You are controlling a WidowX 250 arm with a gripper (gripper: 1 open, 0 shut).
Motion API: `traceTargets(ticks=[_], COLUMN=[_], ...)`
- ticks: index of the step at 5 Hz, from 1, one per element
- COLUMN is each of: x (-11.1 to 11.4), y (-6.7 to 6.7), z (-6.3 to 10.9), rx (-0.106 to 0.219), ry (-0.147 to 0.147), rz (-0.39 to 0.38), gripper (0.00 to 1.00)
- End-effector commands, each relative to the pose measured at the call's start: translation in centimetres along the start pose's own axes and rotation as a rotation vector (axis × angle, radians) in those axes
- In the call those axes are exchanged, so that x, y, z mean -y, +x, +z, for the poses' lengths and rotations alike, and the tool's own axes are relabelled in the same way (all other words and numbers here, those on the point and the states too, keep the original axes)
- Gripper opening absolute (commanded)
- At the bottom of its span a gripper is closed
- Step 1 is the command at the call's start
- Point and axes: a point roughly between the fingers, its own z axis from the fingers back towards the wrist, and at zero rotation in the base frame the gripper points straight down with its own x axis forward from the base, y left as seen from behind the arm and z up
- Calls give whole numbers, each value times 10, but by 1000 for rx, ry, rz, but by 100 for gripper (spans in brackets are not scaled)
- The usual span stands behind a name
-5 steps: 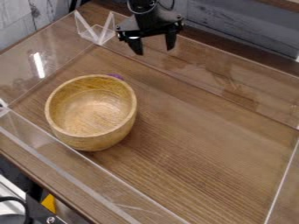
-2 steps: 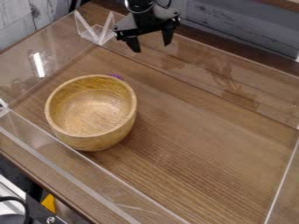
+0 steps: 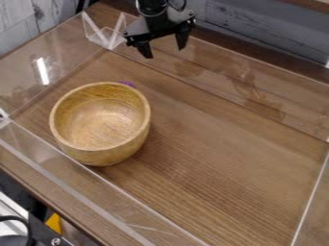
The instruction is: Put the purple eggplant in the brown bowl
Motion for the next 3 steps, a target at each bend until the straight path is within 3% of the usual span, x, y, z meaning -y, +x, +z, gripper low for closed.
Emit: traceTargets(ticks=[1,3], x=[7,6], y=[18,19], z=[23,20], rx=[85,101], ry=[-38,-26], rz=[26,63], gripper=[100,100])
